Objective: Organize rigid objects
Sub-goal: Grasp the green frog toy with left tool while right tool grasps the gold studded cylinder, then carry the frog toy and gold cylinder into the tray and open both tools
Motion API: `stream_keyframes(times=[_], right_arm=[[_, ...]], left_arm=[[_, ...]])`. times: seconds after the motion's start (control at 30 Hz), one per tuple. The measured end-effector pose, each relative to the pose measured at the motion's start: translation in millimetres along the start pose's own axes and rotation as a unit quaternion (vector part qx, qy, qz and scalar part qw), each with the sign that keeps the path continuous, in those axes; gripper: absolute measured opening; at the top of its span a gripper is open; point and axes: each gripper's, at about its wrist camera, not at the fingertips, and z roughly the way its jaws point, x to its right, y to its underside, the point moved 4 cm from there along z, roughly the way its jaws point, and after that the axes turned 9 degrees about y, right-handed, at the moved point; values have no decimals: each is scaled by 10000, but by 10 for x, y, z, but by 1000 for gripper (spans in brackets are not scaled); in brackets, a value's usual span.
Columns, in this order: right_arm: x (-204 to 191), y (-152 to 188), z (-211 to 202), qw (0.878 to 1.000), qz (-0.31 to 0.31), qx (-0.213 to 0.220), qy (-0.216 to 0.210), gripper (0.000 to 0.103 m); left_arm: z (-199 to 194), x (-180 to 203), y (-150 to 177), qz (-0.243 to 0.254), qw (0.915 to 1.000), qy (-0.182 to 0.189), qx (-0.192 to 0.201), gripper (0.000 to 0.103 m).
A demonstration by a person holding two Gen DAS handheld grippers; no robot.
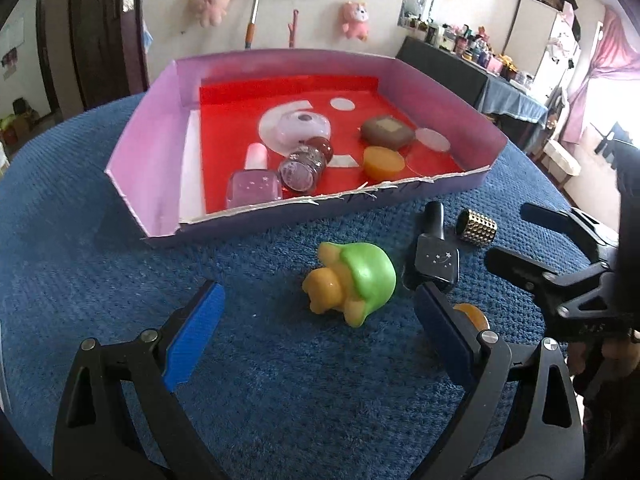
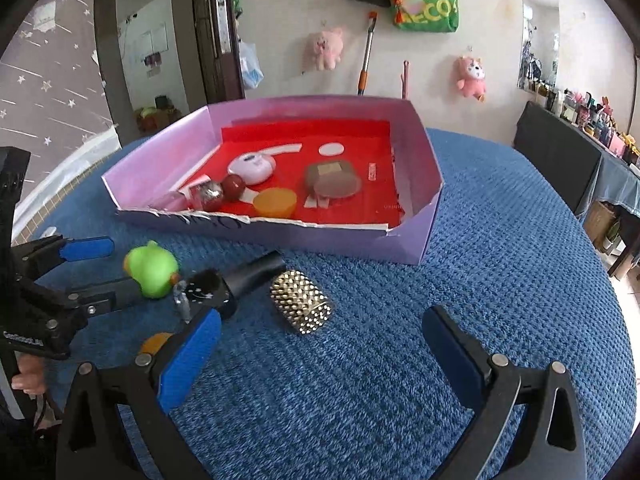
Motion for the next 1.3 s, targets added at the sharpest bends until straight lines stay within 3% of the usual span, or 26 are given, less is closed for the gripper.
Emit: stream_keyframes(times=[0.13, 0.37, 0.47, 0.53, 0.6, 0.63, 0.9, 1.3], right_arm=[[5, -12, 137, 9995, 7, -288, -96, 90], [-8, -27, 234, 9984, -23, -511, -235, 81], [-13, -45, 255, 9983, -48, -531, -245, 71], [-10, -57, 263, 9984, -63, -503, -250, 56], [-19, -73, 257, 9979, -62, -461, -452, 34], [-14, -76, 255, 9975, -22, -464, -528, 31], [-28, -140, 66, 9980, -35, -130, -614, 27], [-23, -138, 17, 9977, 4, -34, -684, 27]], left_arm=[[50, 37, -26, 93, 9998, 170, -96, 93], [188, 43, -55, 120, 9989, 301, -336, 66], [207, 39, -64, 135, 9988, 343, -336, 57], [236, 41, -79, 121, 9980, 521, -325, 49], [260, 35, -95, 112, 9980, 531, -309, 48], [259, 37, -101, 111, 9981, 521, -302, 48], [177, 95, -173, 157, 9982, 552, -157, 48], [15, 205, -176, 307, 9979, 570, -7, 48]])
